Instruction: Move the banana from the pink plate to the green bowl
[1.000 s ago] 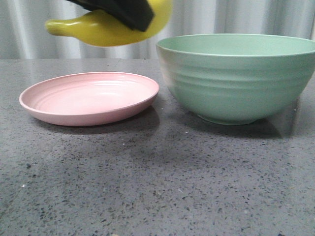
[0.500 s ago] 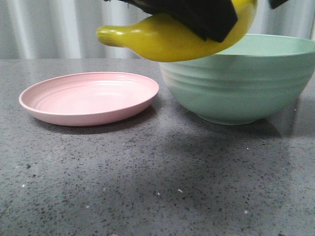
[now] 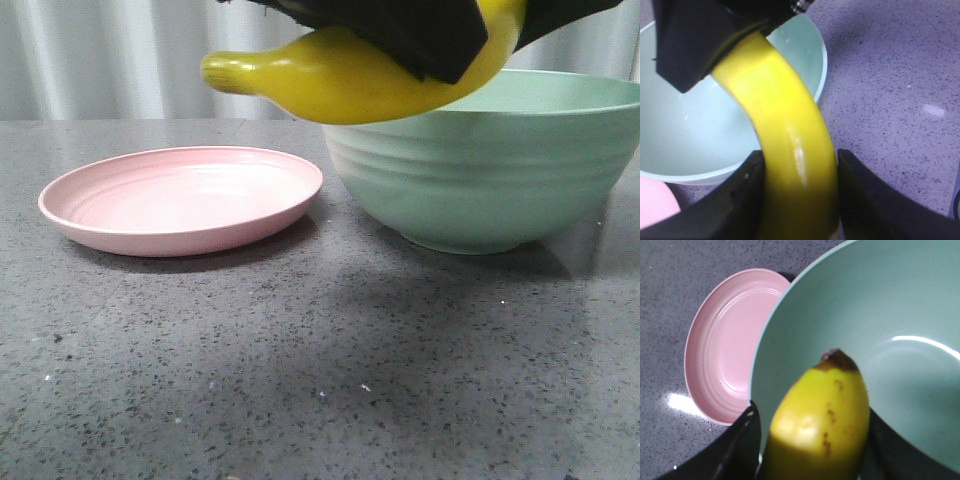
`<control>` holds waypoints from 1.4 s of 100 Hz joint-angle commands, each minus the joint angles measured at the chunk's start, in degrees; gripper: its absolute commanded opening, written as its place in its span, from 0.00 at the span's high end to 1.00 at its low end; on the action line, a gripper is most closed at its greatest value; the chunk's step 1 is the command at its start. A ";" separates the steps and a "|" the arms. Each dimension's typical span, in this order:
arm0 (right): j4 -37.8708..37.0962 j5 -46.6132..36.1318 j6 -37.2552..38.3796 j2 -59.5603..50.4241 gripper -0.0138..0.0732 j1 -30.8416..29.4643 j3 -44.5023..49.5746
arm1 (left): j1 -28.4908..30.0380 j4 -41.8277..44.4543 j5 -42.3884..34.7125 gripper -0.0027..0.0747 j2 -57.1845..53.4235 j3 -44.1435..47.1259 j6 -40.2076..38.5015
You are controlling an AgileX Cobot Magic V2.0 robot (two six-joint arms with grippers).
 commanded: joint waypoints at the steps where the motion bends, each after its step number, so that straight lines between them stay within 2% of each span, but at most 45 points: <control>1: 1.13 -3.13 -0.69 -1.24 0.59 0.00 -1.95 | -0.39 -0.18 -4.28 0.65 -1.41 -2.10 -0.09; 11: 1.13 -3.13 -0.69 -1.24 0.66 0.00 -1.95 | -0.39 -0.18 -4.39 0.50 -1.41 -2.10 -0.19; 18: 1.34 -3.13 -0.69 -1.24 0.70 0.00 -1.95 | -0.39 0.27 -4.39 0.45 -1.53 -2.18 -0.19; 43: 1.12 -3.29 -0.83 -1.69 0.75 -0.84 -4.77 | 3.63 3.00 -4.15 0.45 -6.99 -2.22 -0.35; 64: -5.63 -5.80 -1.32 -1.69 0.75 -5.86 -10.26 | 6.96 2.89 -4.40 0.45 -13.59 -2.22 -0.35; 88: -14.12 -11.34 -1.32 0.64 0.75 -8.44 -10.53 | 7.24 2.54 -5.01 0.45 -15.20 -2.22 -0.35; 111: -14.51 -10.10 -1.32 6.40 0.74 -8.44 -10.53 | 7.24 2.41 -5.01 0.45 -14.93 -2.22 -0.35; 118: -14.51 -9.83 -1.32 7.24 0.70 -8.44 -10.53 | 7.24 2.41 -5.01 0.45 -14.93 -2.22 -0.35; 130: -14.51 -10.19 -1.32 7.36 0.49 -8.44 -10.53 | 7.24 2.41 -5.01 0.45 -14.93 -2.22 -0.35; 140: -14.51 -10.18 -1.32 7.36 0.39 -8.44 -10.53 | 7.24 2.02 -5.01 0.45 -14.93 -2.22 -0.35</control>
